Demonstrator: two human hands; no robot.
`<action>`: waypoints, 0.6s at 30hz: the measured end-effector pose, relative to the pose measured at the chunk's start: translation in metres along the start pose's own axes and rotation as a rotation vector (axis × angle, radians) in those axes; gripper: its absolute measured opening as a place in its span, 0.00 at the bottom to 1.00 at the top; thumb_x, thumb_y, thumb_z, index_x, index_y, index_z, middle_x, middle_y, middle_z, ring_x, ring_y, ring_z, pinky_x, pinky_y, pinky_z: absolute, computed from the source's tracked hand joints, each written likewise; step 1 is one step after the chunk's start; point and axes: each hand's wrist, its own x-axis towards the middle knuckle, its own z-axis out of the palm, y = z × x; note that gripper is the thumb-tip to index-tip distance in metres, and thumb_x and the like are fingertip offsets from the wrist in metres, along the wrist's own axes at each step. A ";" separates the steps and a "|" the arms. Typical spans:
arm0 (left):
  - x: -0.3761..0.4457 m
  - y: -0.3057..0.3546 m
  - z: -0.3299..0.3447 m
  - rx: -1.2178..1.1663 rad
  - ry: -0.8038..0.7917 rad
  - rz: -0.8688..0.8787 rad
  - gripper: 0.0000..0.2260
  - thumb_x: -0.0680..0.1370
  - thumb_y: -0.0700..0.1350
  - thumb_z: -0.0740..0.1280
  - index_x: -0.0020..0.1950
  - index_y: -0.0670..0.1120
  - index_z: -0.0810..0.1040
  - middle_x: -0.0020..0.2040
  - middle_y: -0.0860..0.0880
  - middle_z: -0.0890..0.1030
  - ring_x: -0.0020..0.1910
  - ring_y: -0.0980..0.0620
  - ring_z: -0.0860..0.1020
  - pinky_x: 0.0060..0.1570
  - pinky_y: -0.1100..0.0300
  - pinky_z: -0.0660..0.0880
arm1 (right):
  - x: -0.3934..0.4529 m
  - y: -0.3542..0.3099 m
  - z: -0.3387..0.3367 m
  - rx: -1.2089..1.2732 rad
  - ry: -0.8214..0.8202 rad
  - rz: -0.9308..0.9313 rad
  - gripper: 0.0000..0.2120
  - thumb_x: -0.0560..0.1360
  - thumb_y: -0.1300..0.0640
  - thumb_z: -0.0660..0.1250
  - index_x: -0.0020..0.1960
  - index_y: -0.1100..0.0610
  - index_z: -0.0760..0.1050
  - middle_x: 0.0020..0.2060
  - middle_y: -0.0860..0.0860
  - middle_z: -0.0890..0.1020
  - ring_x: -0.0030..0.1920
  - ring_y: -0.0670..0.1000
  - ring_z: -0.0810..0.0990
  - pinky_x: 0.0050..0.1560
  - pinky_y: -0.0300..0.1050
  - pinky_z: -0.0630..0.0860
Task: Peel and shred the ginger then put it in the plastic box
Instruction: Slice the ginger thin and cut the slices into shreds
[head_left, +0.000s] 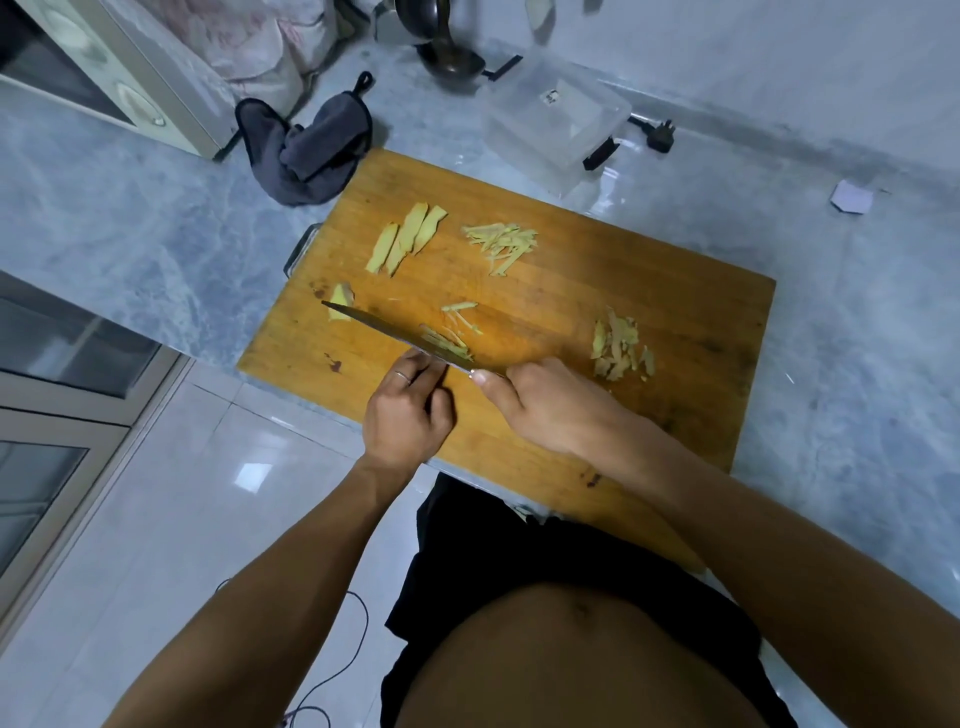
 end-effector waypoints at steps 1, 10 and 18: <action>0.001 0.000 -0.001 -0.003 -0.003 0.001 0.15 0.75 0.42 0.59 0.50 0.39 0.84 0.50 0.43 0.82 0.51 0.42 0.81 0.40 0.57 0.77 | -0.002 0.001 -0.002 0.005 0.006 -0.008 0.29 0.83 0.37 0.48 0.34 0.55 0.69 0.32 0.55 0.75 0.34 0.57 0.75 0.34 0.47 0.68; 0.000 -0.001 0.001 0.010 -0.007 -0.019 0.14 0.75 0.43 0.60 0.50 0.41 0.85 0.50 0.43 0.82 0.47 0.44 0.81 0.35 0.58 0.75 | -0.010 0.001 -0.007 0.000 -0.015 -0.016 0.30 0.83 0.37 0.48 0.32 0.56 0.67 0.30 0.55 0.71 0.28 0.54 0.69 0.29 0.45 0.61; 0.001 0.003 0.001 0.011 0.034 -0.015 0.13 0.73 0.42 0.60 0.46 0.41 0.84 0.46 0.43 0.81 0.44 0.45 0.77 0.33 0.59 0.73 | -0.002 -0.004 -0.001 -0.046 -0.019 -0.005 0.30 0.83 0.37 0.47 0.35 0.57 0.69 0.34 0.56 0.74 0.31 0.56 0.73 0.28 0.45 0.63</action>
